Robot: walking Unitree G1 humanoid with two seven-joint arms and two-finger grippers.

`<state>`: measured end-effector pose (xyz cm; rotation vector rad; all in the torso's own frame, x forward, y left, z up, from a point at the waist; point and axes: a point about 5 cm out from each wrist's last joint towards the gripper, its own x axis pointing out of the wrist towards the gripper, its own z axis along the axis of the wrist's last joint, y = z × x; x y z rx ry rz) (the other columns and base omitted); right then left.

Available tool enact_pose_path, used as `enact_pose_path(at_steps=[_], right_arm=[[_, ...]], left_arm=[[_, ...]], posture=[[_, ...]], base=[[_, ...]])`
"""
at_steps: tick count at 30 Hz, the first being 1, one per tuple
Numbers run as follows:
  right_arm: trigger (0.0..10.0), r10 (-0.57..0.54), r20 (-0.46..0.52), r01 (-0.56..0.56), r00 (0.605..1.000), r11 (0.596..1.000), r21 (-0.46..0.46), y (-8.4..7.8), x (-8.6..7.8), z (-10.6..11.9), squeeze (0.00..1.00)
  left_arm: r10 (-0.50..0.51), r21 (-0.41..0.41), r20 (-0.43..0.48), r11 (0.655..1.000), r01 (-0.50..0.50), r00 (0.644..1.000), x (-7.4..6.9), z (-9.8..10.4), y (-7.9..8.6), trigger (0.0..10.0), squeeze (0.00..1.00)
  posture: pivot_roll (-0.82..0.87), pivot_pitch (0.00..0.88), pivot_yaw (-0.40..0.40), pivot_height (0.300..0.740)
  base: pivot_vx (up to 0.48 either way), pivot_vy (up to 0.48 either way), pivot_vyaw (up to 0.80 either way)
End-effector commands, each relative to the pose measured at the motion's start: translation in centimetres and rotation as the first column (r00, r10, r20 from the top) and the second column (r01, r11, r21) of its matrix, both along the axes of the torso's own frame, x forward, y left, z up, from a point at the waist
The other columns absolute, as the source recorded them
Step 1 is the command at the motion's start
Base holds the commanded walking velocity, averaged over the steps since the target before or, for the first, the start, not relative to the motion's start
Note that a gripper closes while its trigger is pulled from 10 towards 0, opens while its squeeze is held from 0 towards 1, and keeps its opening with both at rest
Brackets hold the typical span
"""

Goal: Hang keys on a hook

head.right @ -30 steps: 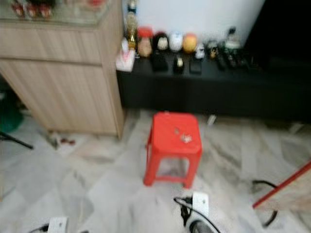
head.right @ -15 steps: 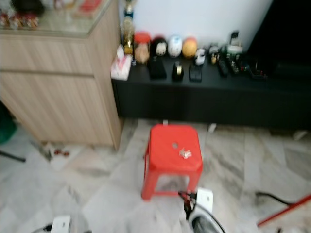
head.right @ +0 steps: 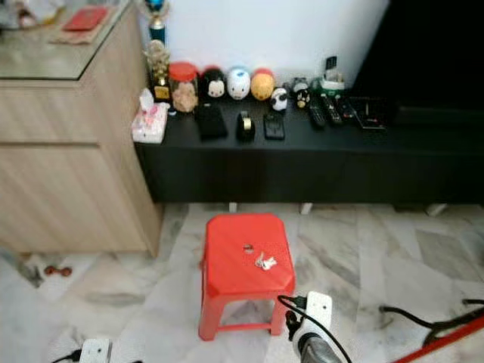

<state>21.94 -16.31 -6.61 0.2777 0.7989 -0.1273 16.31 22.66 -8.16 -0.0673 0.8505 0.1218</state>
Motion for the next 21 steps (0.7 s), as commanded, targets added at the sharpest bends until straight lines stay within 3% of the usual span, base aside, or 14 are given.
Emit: enact_pose_path(at_steps=[1, 5, 12, 21], right_arm=[[10.0, -0.010, 0.001, 0.010, 1.000, 1.000, -0.026, -1.1, -0.2, 0.0, 0.00], [10.0, 0.019, 0.029, -0.018, 0.999, 0.999, -0.035, -0.9, 0.3, 0.3, 0.00], [10.0, 0.052, 0.041, -0.050, 0.998, 0.998, -0.046, -0.7, 0.5, 0.4, 0.00], [10.0, 0.070, 0.064, -0.067, 0.996, 0.997, -0.049, -0.7, 0.8, 0.7, 0.00]], left_arm=[[-0.013, -0.017, -0.043, 1.000, 0.012, 0.999, -1.1, -0.7, -0.7, 10.0, 0.00], [-0.016, -0.016, -0.042, 1.000, 0.015, 0.999, -1.1, -0.7, -0.7, 10.0, 0.00], [-0.017, -0.013, -0.040, 1.000, 0.017, 0.999, -1.1, -0.7, -0.8, 10.0, 0.00], [-0.019, -0.019, -0.040, 1.000, 0.018, 0.999, -1.0, -0.7, -0.9, 10.0, 0.00]], posture=[[0.13, 0.086, -0.062, 0.740], [0.13, 0.075, -0.061, 0.740], [0.13, 0.071, -0.063, 0.740], [0.12, 0.087, -0.066, 0.740]], base=[[0.319, 0.000, 0.00], [0.311, 0.000, 0.00], [0.000, 0.000, 0.69], [0.000, 0.000, 0.05]])
